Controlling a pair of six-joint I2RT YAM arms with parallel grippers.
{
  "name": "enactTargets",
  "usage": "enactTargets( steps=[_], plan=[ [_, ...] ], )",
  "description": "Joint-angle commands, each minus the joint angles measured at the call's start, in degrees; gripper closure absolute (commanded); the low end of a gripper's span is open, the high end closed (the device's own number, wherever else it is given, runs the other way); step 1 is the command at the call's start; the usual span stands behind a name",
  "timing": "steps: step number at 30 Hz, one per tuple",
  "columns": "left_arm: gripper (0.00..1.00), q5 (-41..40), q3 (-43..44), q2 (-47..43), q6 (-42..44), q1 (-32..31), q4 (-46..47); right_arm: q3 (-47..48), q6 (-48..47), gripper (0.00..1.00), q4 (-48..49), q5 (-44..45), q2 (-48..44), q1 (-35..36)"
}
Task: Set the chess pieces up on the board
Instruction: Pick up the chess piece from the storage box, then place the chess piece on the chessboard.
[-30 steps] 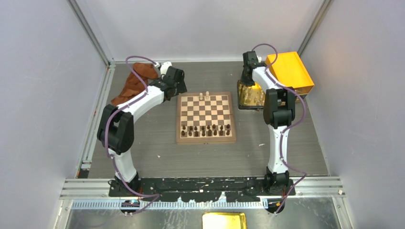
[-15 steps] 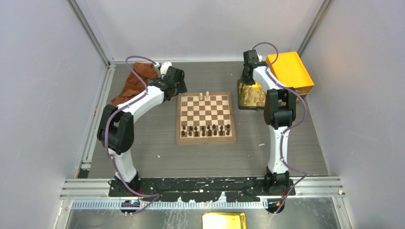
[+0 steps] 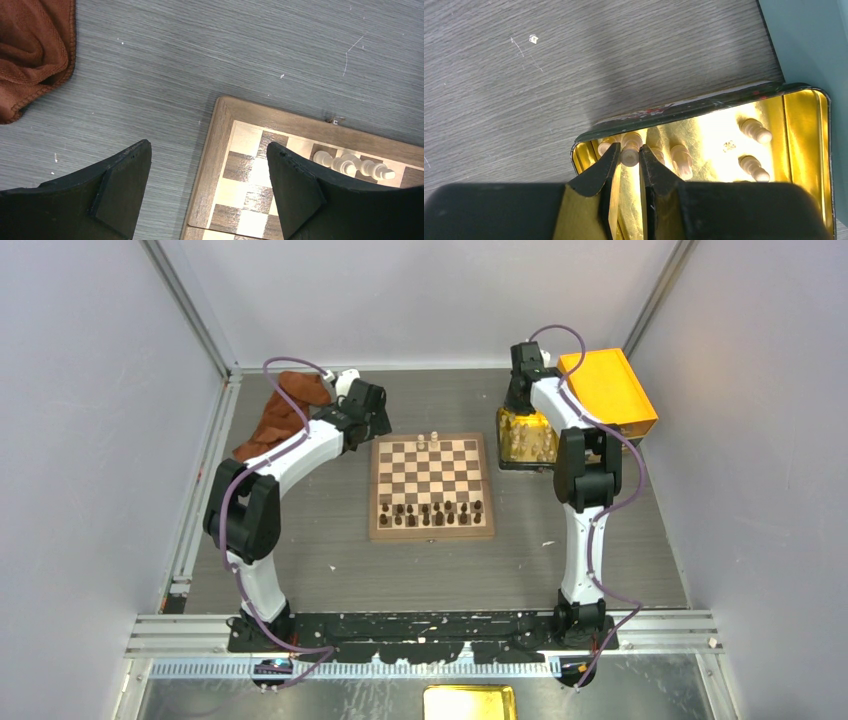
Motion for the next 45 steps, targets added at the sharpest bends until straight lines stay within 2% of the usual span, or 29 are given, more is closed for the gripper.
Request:
enactTargets(
  steps=[1,10,23,38,45],
  plan=[
    [0.14,-1.0,1.3,-2.0,-0.2,-0.3,0.4,0.1,-0.5,0.99,1.4,1.0,-6.2,-0.2],
    [0.14,-0.8,-0.2,-3.4,-0.7,-0.4,0.6,-0.4,-0.8,0.99,-0.7,1.0,-11.7,2.4],
    [0.14,-1.4,-2.7,-5.7,-1.5,-0.8,0.1,1.6,-2.7,0.99,-4.0,2.2,-13.6,13.1],
    [0.15,-9.5,-13.5,-19.0,-4.0,-0.7,1.9,17.1,-3.4,0.99,-10.5,0.9,-5.1,25.3],
    [0.15,-11.8,-17.7,-24.7,-4.5,-0.7,2.1,24.5,-3.1,0.99,-13.1,0.1,0.9,28.8]
  ],
)
